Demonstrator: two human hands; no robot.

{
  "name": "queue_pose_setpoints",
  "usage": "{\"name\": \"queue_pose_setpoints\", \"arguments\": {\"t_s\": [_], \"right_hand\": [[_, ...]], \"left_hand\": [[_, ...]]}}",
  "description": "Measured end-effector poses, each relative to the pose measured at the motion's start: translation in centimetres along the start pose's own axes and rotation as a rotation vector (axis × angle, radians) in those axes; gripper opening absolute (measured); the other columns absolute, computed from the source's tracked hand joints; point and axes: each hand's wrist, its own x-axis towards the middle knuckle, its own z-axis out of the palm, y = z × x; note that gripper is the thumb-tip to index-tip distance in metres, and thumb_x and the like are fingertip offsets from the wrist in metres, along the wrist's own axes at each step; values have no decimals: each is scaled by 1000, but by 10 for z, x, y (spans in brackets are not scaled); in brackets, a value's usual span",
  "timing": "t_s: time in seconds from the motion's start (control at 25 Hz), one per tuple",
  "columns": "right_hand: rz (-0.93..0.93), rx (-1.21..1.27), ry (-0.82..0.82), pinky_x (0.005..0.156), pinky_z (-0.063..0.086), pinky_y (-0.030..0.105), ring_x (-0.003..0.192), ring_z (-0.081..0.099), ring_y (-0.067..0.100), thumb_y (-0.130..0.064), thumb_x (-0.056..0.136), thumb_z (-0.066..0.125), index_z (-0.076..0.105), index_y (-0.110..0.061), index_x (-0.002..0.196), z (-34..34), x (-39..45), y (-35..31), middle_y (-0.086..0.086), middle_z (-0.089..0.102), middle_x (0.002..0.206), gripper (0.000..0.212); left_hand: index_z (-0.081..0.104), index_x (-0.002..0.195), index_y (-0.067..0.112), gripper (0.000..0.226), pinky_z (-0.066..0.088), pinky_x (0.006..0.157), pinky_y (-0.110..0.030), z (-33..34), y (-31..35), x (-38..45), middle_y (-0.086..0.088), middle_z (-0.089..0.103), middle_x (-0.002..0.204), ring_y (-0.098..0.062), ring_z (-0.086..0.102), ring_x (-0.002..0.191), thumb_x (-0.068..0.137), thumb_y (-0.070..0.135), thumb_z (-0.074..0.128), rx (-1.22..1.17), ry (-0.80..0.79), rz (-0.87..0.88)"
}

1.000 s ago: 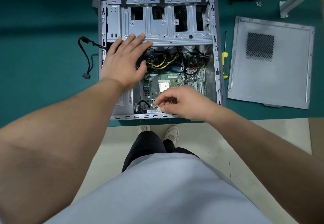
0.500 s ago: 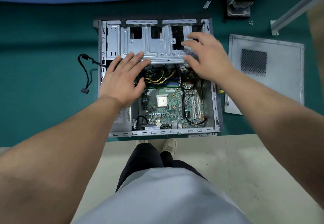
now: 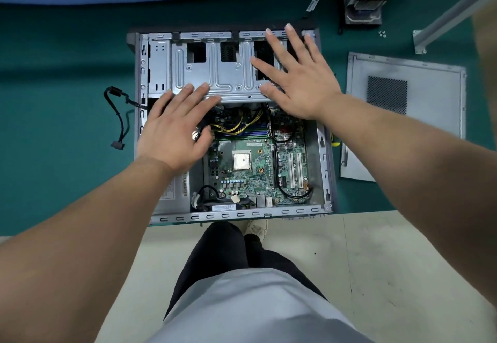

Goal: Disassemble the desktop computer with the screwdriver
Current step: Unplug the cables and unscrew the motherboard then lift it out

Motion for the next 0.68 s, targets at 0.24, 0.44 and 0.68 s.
{"name": "queue_pose_setpoints", "arguments": {"t_s": [0.24,0.44,0.68], "right_hand": [[51,17,-29,125,0,58,157,-10,34,-76,97,4,5,-53,159,-2,3,0,-1,-10,172,66],[57,22,-15,126,1,57,158,-7,34,-75,98,6,7,-53,158,-6,3,-2,-1,-6,172,64],[59,45,29,126,3,55,158,-3,32,-75,98,8,12,-53,158,-1,3,-1,-2,-2,173,64]], "left_hand": [[26,160,39,61,9,128,-45,-1,1,-1,12,23,169,-11,14,158,100,49,35,-10,-14,5],[46,151,30,55,13,127,-53,-12,23,-2,2,37,164,-23,27,154,98,42,45,-147,-7,17],[67,123,28,29,46,108,-41,0,140,8,3,72,118,-23,64,115,99,35,51,-379,-523,308]]}}
